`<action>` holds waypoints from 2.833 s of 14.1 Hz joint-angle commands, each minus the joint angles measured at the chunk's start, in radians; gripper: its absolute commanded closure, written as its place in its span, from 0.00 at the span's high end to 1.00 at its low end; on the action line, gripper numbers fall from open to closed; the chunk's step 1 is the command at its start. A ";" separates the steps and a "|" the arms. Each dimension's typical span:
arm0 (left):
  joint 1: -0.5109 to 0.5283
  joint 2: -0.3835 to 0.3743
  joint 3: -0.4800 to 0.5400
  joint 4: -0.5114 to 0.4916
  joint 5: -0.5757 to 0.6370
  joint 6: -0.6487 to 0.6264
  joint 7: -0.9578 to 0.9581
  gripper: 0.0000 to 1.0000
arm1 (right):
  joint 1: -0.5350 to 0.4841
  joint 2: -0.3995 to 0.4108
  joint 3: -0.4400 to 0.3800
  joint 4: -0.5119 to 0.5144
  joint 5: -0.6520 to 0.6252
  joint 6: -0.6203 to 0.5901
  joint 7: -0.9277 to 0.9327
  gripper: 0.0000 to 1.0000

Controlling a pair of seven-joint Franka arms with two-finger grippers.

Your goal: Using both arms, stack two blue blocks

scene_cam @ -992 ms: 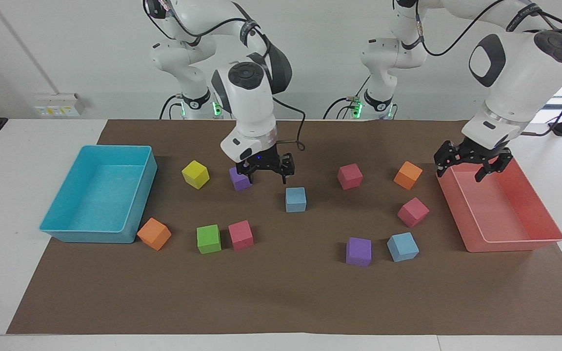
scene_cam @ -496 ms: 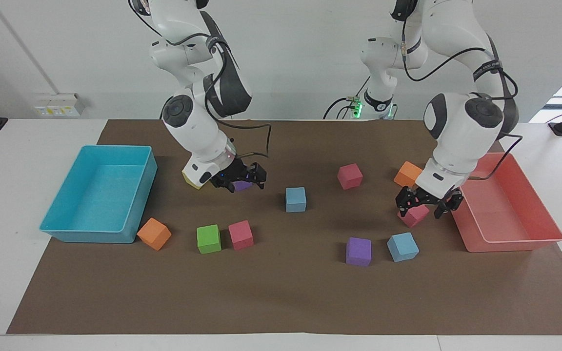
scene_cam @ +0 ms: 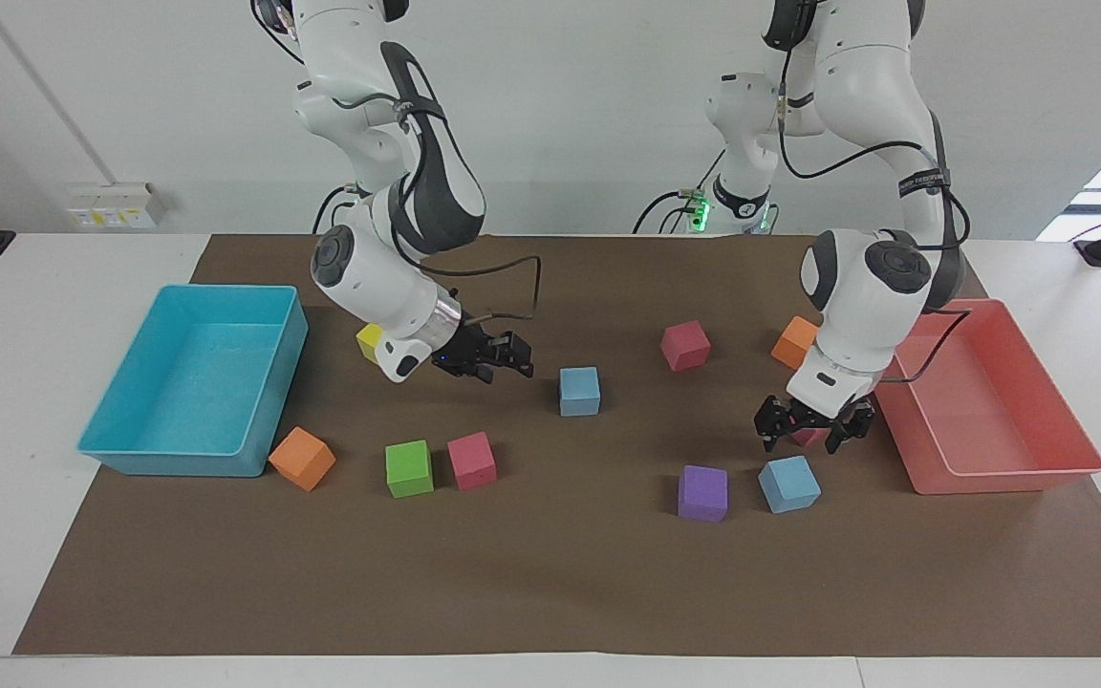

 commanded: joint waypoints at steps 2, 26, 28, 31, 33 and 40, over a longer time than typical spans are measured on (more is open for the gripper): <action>-0.015 0.062 0.014 -0.009 0.009 0.117 -0.029 1.00 | -0.003 0.025 0.005 -0.026 0.132 0.025 -0.048 0.00; -0.032 0.087 0.026 -0.006 0.065 0.145 -0.081 0.18 | -0.033 0.108 0.003 -0.062 0.444 0.022 -0.552 0.00; -0.037 0.029 0.026 -0.009 0.070 0.082 -0.081 0.17 | -0.024 0.115 0.005 -0.071 0.482 0.027 -0.554 0.00; -0.099 -0.034 0.026 -0.005 0.070 -0.025 -0.087 0.16 | -0.022 0.120 0.005 -0.075 0.493 0.025 -0.552 0.00; -0.151 -0.039 0.026 -0.002 0.071 -0.046 -0.094 0.16 | -0.022 0.122 0.005 -0.075 0.496 0.023 -0.554 0.00; -0.340 -0.045 0.023 0.001 0.071 -0.055 -0.296 0.16 | -0.022 0.122 0.005 -0.075 0.496 0.025 -0.554 0.00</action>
